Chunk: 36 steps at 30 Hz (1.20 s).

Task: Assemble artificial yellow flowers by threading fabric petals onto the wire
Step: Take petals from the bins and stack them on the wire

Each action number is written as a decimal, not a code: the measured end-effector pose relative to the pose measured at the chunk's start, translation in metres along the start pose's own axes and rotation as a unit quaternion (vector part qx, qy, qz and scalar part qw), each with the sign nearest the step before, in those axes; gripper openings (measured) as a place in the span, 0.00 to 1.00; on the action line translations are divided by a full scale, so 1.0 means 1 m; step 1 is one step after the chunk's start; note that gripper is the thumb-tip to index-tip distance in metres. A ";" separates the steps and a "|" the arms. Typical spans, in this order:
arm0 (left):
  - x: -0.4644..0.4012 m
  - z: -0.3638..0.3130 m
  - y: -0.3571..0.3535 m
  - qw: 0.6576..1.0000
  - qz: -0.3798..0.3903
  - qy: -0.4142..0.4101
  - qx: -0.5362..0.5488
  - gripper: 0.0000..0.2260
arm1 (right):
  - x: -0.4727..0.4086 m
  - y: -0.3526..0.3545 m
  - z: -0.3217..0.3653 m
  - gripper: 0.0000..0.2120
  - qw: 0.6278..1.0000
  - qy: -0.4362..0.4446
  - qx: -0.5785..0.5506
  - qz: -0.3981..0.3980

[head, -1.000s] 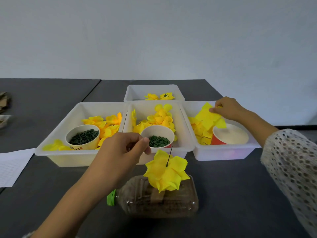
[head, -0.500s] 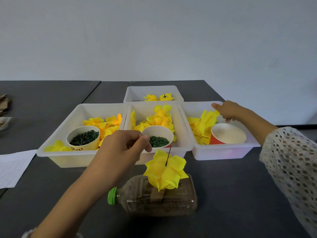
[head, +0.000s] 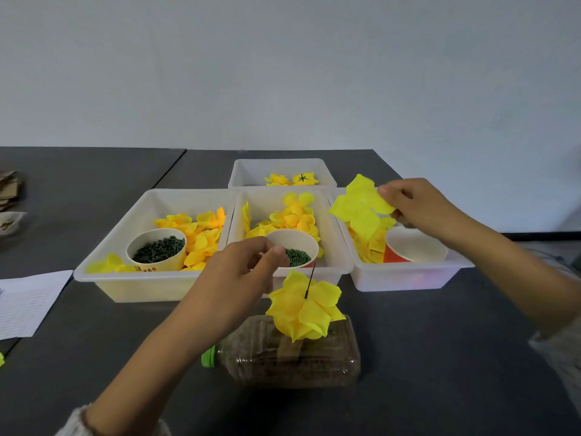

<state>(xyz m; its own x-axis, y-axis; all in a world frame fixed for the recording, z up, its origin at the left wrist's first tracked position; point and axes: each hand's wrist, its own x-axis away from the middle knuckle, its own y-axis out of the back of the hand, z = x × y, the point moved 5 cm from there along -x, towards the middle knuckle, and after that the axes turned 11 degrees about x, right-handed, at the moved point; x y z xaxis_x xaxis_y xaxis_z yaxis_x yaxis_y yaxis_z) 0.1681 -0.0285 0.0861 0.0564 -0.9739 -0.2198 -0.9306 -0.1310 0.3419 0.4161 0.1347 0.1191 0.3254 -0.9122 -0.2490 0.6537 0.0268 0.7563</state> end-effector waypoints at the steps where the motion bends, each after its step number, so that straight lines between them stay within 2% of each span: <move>1: -0.001 0.003 -0.002 1.000 0.001 0.010 0.021 0.14 | 0.015 -0.006 0.013 0.20 0.999 0.010 -0.044 0.022; 6: -0.007 0.008 -0.018 0.999 -0.004 0.030 0.041 0.20 | 0.057 -0.031 0.057 0.21 0.983 0.041 -0.131 0.119; 9: -0.009 0.004 -0.024 0.998 -0.006 0.025 0.060 0.26 | 0.064 -0.046 0.065 0.18 0.980 0.055 -0.129 0.145; 12: -0.008 0.004 -0.022 0.996 -0.014 0.015 0.085 0.27 | 0.064 -0.060 0.063 0.19 0.978 0.066 -0.111 0.162; 16: -0.006 0.011 -0.017 0.998 -0.011 0.027 0.055 0.32 | 0.060 -0.070 0.057 0.19 0.979 0.062 -0.097 0.166; 21: -0.004 0.021 -0.020 1.000 0.016 0.015 -0.011 0.22 | 0.054 -0.076 0.046 0.20 0.980 0.024 -0.099 0.172; 26: -0.006 0.028 -0.023 0.999 -0.031 0.010 -0.031 0.21 | 0.050 -0.082 0.030 0.21 0.973 -0.025 -0.154 0.171; 36: -0.004 0.036 -0.027 0.999 0.009 0.032 -0.023 0.22 | 0.045 -0.101 0.003 0.18 0.960 -0.086 -0.225 0.143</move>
<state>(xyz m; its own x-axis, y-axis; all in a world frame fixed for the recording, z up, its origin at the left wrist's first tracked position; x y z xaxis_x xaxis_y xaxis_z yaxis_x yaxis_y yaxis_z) 0.1804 -0.0140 0.0448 0.0648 -0.9857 -0.1556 -0.9138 -0.1213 0.3876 0.3627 0.0894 0.0335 0.4431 -0.8942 0.0633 0.7959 0.4249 0.4313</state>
